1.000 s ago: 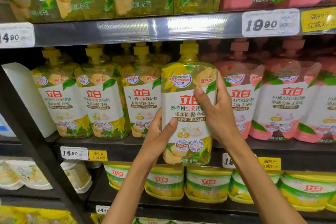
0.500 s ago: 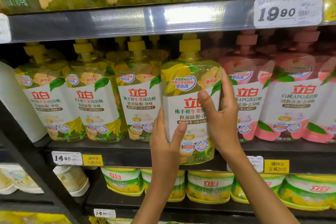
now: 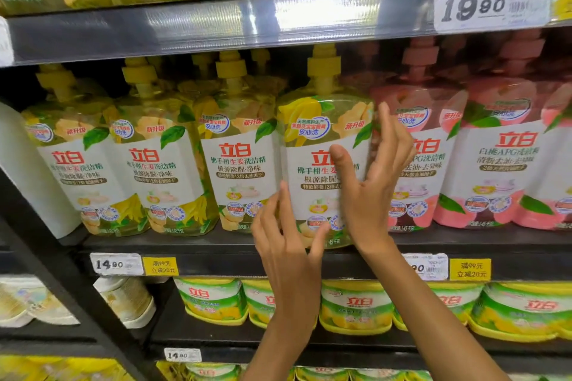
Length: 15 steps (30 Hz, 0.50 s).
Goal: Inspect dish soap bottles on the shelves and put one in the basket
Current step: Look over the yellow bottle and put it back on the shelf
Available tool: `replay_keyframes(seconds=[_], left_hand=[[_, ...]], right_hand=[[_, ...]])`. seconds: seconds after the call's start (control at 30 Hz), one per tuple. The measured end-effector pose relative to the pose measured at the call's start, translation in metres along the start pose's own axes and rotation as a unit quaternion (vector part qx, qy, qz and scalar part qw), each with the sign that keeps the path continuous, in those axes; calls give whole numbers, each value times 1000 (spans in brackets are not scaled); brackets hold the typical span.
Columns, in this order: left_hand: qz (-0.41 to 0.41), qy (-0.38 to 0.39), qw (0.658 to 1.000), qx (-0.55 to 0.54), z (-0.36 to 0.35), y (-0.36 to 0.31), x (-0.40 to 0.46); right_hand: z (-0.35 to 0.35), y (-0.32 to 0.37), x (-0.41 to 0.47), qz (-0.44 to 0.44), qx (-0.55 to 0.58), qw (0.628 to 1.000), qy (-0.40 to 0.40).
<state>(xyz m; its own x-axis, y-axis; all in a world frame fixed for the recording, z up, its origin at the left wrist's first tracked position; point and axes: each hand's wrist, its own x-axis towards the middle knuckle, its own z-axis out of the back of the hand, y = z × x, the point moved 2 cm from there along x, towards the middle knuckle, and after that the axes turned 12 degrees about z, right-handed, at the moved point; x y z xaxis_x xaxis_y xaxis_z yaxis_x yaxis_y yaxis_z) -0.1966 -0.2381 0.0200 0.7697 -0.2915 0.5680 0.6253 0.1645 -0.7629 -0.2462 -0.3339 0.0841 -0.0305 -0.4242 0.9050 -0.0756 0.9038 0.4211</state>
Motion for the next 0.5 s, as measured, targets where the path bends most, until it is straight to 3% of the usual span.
replay_keyframes(seconds=[0.1,0.27,0.5], left_hand=[[0,41,999,-3,-3,4,-3],[-16,-6,1000,22,-5,8,9],[9,-17,1000,21,-10,4,2]], right_hand=[[0,-2,-3,7,-33,999,10],[3,-5,-15,23,-80,994,73],[4,7,-15,29,-131,986,96]])
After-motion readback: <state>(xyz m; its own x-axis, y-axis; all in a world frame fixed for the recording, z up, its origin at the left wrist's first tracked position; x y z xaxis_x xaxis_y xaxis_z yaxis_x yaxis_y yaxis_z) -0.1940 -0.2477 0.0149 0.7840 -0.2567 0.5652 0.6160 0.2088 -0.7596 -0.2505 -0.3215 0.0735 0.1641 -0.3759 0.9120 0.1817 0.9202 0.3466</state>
